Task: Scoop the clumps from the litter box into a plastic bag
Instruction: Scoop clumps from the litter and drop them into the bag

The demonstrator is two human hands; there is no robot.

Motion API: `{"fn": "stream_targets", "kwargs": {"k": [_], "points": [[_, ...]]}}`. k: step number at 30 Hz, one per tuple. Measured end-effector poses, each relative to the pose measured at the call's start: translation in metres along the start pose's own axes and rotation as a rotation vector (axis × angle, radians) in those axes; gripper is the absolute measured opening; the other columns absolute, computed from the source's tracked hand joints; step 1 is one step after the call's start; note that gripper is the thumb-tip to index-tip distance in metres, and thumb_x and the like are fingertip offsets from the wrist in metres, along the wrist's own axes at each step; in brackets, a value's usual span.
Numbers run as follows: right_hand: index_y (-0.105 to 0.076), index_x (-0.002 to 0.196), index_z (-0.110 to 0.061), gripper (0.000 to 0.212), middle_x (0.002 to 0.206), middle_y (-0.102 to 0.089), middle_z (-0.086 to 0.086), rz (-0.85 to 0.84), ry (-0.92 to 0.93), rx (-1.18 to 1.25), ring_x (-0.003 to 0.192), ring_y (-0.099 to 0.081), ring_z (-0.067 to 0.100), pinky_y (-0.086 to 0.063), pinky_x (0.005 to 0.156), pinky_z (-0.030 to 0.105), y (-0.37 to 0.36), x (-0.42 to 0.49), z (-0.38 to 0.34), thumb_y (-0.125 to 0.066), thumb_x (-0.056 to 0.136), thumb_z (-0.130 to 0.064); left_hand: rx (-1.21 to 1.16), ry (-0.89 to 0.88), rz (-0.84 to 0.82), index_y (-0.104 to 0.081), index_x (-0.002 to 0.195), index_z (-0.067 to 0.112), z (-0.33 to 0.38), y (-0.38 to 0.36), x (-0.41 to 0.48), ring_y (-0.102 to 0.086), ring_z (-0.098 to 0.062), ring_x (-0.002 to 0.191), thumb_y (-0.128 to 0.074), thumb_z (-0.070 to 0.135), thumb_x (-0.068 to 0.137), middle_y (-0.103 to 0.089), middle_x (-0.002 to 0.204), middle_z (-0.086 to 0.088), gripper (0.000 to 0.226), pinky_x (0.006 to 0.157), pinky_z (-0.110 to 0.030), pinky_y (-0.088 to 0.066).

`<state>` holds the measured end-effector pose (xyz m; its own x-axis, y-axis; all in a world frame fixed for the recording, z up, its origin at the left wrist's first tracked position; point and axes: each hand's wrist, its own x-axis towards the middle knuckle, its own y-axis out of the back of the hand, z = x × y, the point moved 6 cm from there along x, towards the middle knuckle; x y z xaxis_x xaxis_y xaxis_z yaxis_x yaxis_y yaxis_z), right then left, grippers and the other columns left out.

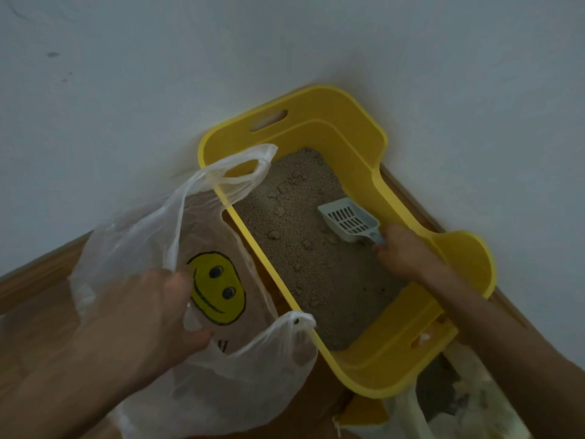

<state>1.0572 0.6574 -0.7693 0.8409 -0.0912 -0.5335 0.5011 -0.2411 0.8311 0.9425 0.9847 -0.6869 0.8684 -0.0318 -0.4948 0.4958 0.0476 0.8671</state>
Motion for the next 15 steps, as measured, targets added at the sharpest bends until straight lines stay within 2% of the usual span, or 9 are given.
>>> {"fn": "stream_targets", "kwargs": {"k": [4, 7, 9, 12, 15], "points": [[-0.051, 0.108, -0.013, 0.018, 0.091, -0.051, 0.004, -0.052, 0.02, -0.272, 0.072, -0.052, 0.016, -0.037, 0.05, 0.024, 0.037, -0.02, 0.024, -0.054, 0.092, -0.021, 0.043, 0.004, -0.008, -0.045, 0.118, 0.031, 0.005, 0.0, 0.002, -0.058, -0.009, 0.087, -0.057, 0.07, 0.074, -0.057, 0.096, 0.01, 0.061, 0.064, -0.021, -0.043], [-0.046, 0.105, -0.017, 0.017, 0.106, -0.055, 0.006, -0.151, 0.013, -0.459, 0.085, -0.053, 0.019, -0.037, 0.055, 0.021, 0.05, -0.044, 0.036, -0.053, 0.093, -0.027, 0.048, 0.004, -0.027, -0.044, 0.12, 0.03, 0.005, -0.003, 0.005, -0.058, -0.01, 0.089, -0.057, 0.071, 0.073, -0.056, 0.096, 0.01, 0.064, 0.064, -0.022, -0.043], [-0.043, 0.105, -0.02, 0.018, 0.118, -0.055, 0.006, -0.191, -0.007, -0.581, 0.098, -0.057, 0.021, -0.038, 0.064, 0.021, 0.053, -0.056, 0.042, -0.054, 0.092, -0.027, 0.027, 0.003, -0.014, -0.047, 0.118, 0.029, 0.003, -0.004, 0.007, -0.059, -0.01, 0.086, -0.06, 0.071, 0.07, -0.057, 0.092, 0.009, 0.065, 0.065, -0.023, -0.046], [-0.037, 0.099, -0.024, 0.02, 0.119, -0.056, 0.003, -0.221, -0.021, -0.654, 0.107, -0.059, 0.02, -0.041, 0.072, 0.023, 0.051, -0.062, 0.044, -0.055, 0.09, -0.027, 0.017, -0.01, -0.011, -0.049, 0.114, 0.032, 0.001, -0.008, 0.009, -0.058, -0.009, 0.082, -0.061, 0.072, 0.068, -0.057, 0.088, 0.01, 0.062, 0.067, -0.024, -0.05], [-0.046, 0.109, -0.021, 0.024, 0.119, -0.057, 0.004, -0.221, 0.004, -0.666, 0.11, -0.058, 0.021, -0.047, 0.078, 0.026, 0.043, -0.059, 0.038, -0.057, 0.089, -0.027, 0.026, -0.024, 0.004, -0.048, 0.113, 0.034, 0.0, -0.011, 0.011, -0.057, -0.008, 0.077, -0.06, 0.074, 0.066, -0.055, 0.082, 0.01, 0.062, 0.065, -0.024, -0.05]]}}
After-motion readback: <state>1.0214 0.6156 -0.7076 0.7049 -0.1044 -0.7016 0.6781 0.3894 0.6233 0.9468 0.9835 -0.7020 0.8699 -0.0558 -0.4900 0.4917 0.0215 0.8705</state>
